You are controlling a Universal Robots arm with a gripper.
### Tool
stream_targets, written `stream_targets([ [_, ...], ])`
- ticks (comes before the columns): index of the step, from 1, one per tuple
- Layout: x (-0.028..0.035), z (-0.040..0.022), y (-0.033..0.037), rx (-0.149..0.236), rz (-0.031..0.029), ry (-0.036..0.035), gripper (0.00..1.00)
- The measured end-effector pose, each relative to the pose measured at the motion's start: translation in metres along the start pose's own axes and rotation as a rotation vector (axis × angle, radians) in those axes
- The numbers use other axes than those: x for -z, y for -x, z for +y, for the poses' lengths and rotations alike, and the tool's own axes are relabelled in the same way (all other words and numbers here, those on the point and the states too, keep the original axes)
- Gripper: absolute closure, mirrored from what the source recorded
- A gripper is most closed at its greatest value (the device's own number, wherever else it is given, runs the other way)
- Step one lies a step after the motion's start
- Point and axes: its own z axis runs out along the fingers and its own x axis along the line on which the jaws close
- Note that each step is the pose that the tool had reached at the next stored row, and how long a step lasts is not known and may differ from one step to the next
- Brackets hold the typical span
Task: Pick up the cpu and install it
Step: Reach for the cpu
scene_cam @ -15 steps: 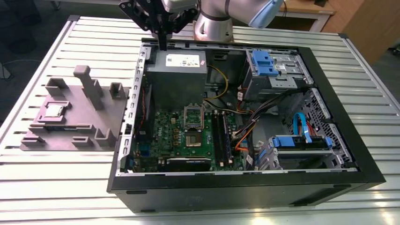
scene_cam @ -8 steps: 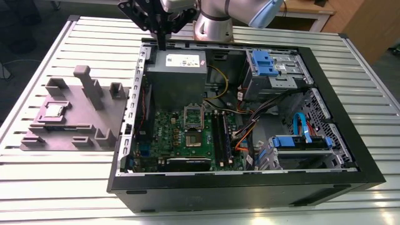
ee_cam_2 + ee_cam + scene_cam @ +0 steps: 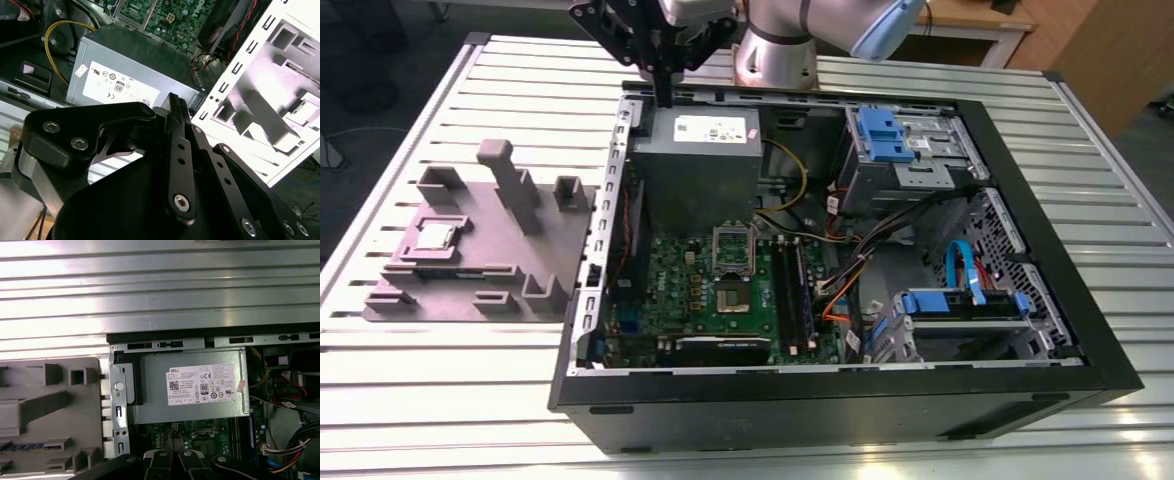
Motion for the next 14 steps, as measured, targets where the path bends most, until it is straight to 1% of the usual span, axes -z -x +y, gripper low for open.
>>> stream_targets([
  [14,0.0001,-0.0003,-0.0035,0.000,0.0000,0.0000,0.89],
])
